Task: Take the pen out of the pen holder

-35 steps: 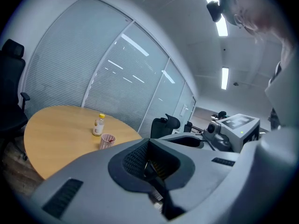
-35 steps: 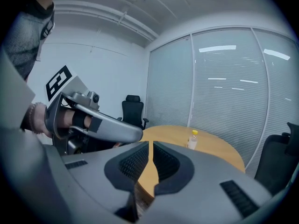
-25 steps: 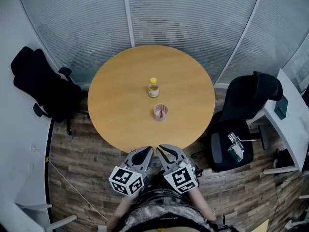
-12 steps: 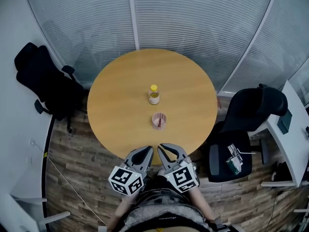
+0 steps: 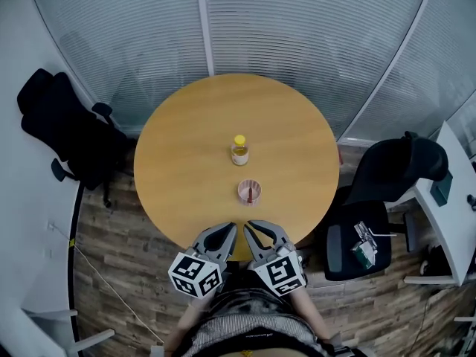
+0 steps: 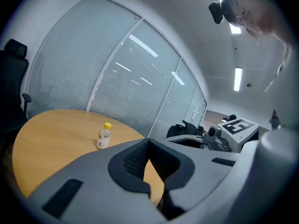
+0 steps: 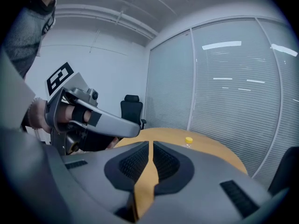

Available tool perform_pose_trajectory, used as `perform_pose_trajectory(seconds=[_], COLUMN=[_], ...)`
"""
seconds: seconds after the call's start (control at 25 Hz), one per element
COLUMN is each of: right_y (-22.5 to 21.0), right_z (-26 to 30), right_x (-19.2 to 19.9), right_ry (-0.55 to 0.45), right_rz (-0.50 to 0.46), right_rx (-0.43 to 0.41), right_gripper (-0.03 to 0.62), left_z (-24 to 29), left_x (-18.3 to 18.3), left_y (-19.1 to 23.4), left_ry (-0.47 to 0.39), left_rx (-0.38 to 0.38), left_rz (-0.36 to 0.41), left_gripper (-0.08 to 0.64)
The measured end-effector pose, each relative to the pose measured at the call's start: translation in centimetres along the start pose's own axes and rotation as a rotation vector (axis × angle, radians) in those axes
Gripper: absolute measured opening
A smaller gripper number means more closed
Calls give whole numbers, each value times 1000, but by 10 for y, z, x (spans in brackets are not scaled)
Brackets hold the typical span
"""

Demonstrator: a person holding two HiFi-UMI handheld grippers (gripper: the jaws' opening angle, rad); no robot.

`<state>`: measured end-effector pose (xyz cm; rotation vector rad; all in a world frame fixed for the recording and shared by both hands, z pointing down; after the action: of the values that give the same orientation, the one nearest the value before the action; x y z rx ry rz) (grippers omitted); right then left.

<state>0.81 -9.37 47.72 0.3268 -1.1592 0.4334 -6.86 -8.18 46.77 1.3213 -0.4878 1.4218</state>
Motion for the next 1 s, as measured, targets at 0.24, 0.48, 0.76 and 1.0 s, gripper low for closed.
perform_pose_trajectory(seconds=[0.24, 0.48, 0.76, 1.0], right_y=[-15, -25, -30, -35], right_z=[24, 48, 71, 89], right_x=[-13, -14, -18, -10], right_ry=[-3, 25, 40, 69], right_rz=[20, 26, 63, 80], right_rx=[42, 77, 126, 191], right_gripper=[41, 41, 41, 41], left_z=[19, 30, 38, 48], left_x=[-24, -28, -33, -35], left_y=[24, 47, 73, 93], left_ry=[14, 42, 73, 93], left_rx=[54, 89, 140, 197], left_rz=[40, 33, 34, 51], left_gripper=[5, 5, 5, 5])
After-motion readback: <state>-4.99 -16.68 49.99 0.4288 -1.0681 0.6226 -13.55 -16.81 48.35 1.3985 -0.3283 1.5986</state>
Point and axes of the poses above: the fingertips, and each gripper's own axes: z forward along the fingers, y to its left, x out of its underside, the point moved 4 cm from there along -z, backward along the fingers, and after that the axes turned 7 degrees about -x, right-handed, at the moved point
